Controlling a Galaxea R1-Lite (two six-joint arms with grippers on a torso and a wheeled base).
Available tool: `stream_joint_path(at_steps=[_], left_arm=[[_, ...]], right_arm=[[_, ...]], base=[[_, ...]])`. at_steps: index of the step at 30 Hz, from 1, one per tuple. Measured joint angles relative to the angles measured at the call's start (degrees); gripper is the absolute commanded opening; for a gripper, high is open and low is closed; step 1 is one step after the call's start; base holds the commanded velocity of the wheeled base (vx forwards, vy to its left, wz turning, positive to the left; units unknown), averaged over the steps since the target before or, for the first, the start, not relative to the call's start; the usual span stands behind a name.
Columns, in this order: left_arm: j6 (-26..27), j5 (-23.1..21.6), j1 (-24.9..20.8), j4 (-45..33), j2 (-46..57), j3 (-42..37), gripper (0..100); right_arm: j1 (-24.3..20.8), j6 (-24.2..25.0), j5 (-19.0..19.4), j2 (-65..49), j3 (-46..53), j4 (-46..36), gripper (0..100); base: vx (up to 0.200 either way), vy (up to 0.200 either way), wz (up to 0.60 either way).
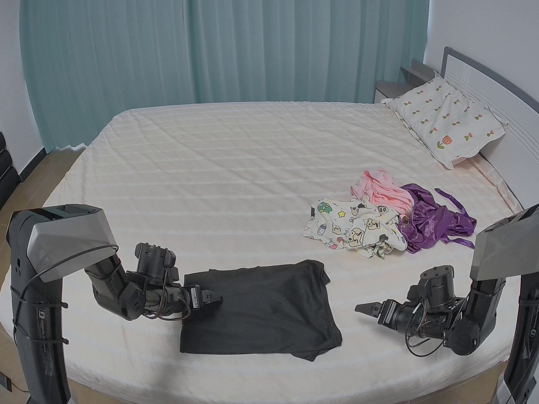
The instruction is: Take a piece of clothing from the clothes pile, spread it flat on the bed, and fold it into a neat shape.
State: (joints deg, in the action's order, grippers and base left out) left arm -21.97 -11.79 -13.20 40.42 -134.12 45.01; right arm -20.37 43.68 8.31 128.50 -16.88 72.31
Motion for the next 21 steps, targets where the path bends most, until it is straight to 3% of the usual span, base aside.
stream_joint_path(at_steps=[6, 13, 19, 20, 21], left_arm=[[0.1, -1.8, -0.5, 0.2, -0.7, 1.1, 100], [0.1, -7.2, -0.7, 0.3, -1.2, 1.5, 100], [0.1, -7.5, -0.4, 0.2, -1.6, 2.1, 100], [0.1, -7.4, -0.4, 0.2, -1.7, 2.1, 0], [0.1, -7.4, -0.4, 0.2, -1.7, 2.2, 0]], right_arm=[[0.0, 0.0, 0.0, 0.0, 0.0, 0.0, 100], [0.1, 0.0, 0.0, 0.0, 0.1, 0.0, 100], [0.1, 0.0, 0.0, 0.0, 0.1, 0.0, 100], [0.1, 0.0, 0.0, 0.0, 0.1, 0.0, 100], [0.1, 0.1, 0.0, 0.0, 0.1, 0.0, 100]], base=[[0.000, 0.000, 0.00], [0.000, 0.000, 0.00], [0.000, 0.000, 0.00], [0.000, 0.000, 0.00], [0.000, 0.000, 0.00]])
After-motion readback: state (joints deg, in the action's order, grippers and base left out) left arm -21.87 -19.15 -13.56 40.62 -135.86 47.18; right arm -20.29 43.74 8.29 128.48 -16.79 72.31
